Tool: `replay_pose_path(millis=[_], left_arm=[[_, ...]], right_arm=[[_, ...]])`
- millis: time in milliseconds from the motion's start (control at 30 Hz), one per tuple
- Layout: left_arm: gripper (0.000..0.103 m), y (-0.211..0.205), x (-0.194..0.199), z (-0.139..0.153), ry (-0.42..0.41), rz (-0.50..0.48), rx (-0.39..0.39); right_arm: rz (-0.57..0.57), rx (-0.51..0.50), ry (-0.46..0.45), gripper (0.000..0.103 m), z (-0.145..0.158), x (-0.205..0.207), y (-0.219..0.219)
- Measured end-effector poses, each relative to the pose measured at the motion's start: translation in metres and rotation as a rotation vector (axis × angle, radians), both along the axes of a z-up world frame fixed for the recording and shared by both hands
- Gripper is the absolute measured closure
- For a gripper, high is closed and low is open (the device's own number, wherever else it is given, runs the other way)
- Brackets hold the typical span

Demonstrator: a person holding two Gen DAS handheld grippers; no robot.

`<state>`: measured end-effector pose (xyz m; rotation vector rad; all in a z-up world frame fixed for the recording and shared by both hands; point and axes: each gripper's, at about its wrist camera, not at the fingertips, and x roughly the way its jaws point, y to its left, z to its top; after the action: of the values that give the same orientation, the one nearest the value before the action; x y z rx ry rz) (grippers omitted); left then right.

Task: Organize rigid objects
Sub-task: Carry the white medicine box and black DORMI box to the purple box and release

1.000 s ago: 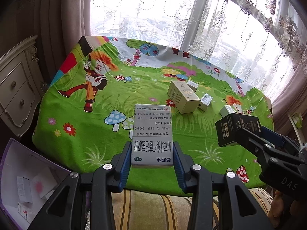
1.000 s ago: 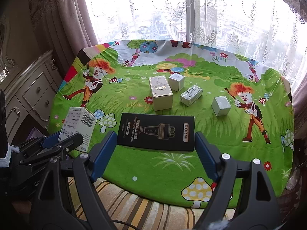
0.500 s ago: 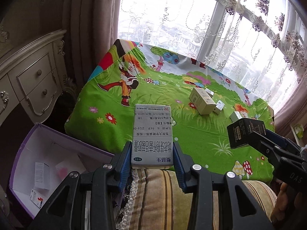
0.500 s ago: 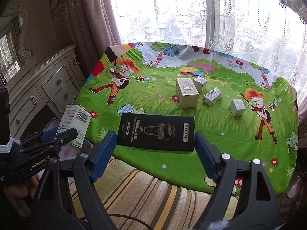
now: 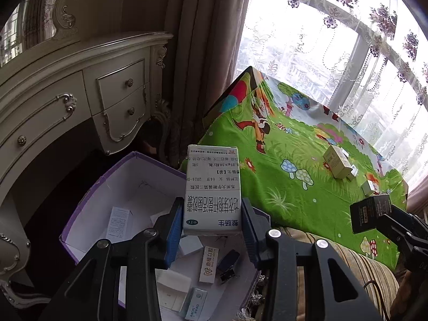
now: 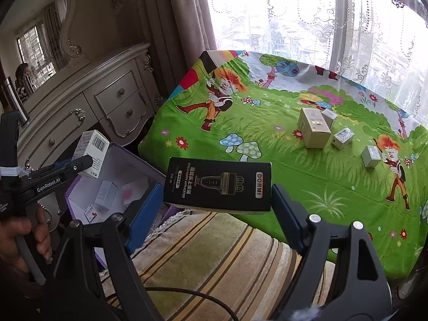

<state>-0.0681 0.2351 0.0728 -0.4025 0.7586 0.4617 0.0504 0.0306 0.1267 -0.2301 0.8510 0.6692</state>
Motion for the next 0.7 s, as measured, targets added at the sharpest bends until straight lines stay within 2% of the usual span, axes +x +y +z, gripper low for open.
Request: replay_pose_path(millis=[467,700], left_arm=[[0.061,0.019,-0.033,-0.034,0.058,0.039,-0.046],[0.060,0.024,-0.035,-0.038,0.061,0.044,-0.058]], right_arm=[[0.304,-0.113,0.034,0.018,-0.033,-0.067,0.092],[0.339,-0.179,0.043,0.018,-0.049,-0.075,0.105]])
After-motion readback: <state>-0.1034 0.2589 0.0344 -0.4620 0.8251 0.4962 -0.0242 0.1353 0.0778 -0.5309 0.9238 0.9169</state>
